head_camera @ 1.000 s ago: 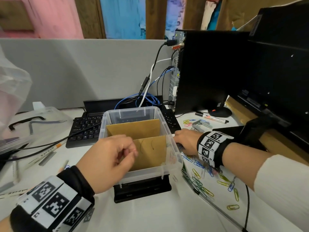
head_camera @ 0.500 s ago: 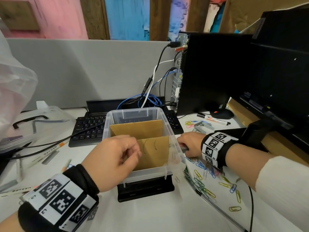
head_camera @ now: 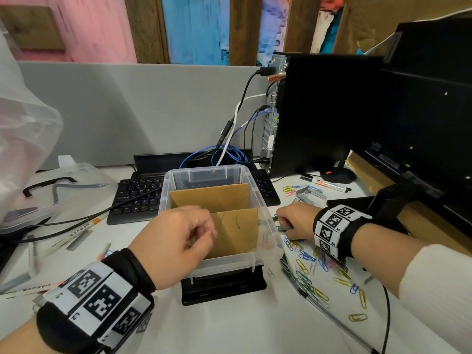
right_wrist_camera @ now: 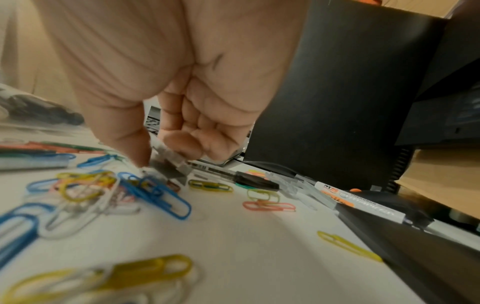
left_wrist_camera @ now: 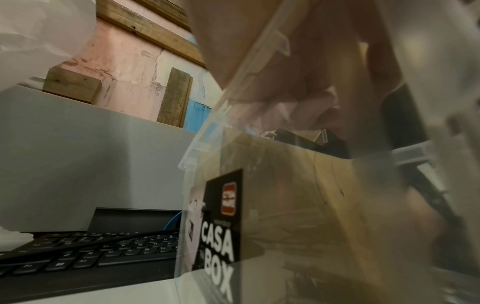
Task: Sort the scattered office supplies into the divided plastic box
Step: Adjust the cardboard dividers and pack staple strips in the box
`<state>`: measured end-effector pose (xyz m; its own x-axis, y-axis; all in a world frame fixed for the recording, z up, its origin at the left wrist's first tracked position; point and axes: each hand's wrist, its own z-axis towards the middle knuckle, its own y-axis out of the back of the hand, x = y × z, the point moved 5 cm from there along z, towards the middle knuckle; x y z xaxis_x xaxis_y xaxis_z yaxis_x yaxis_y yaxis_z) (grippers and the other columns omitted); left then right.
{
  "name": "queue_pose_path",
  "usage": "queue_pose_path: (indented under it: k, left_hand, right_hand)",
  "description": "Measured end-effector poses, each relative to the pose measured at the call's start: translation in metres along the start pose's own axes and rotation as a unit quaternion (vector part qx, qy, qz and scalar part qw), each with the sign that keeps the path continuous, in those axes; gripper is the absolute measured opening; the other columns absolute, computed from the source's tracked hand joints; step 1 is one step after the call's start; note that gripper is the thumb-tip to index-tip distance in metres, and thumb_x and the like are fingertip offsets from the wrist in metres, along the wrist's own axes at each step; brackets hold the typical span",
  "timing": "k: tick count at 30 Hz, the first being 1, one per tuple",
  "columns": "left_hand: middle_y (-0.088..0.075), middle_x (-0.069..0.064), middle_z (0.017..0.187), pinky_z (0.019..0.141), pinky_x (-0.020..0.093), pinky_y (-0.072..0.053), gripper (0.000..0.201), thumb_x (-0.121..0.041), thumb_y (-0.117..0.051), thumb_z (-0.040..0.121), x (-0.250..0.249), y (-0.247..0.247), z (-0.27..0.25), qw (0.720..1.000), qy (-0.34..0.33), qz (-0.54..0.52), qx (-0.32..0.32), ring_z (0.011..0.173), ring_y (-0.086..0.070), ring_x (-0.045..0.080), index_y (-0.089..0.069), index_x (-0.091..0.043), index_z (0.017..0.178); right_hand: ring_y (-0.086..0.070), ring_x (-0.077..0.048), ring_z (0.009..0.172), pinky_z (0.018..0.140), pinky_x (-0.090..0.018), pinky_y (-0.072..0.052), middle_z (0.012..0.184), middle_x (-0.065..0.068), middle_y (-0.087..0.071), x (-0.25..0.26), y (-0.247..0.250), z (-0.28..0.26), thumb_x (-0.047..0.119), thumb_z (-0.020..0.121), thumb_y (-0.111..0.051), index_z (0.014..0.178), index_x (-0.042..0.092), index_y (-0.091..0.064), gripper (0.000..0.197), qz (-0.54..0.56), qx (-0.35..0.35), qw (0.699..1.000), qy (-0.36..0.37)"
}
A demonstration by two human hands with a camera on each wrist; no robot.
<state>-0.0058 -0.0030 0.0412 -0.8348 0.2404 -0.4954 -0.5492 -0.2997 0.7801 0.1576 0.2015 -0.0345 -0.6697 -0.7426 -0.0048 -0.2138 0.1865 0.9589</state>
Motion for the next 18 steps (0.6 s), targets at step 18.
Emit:
queue_pose_path:
  k: [18]
  left_hand:
    - [-0.056,-0.014,0.065,0.052,0.011,-0.038,0.025,-0.042,-0.039,0.075,0.001,0.000,-0.001,1.000,0.000,-0.017,-0.007,0.058,-0.053,0.004,-0.059,-0.030,0.069]
  right_hand:
    - [-0.054,-0.009,0.058,0.060,-0.026,-0.052,0.071,-0.001,-0.059,-0.030,0.053,-0.052,0.012,0.084,-0.068,0.088,0.014,-0.064,0.006,0.322,-0.260,0.910,-0.016]
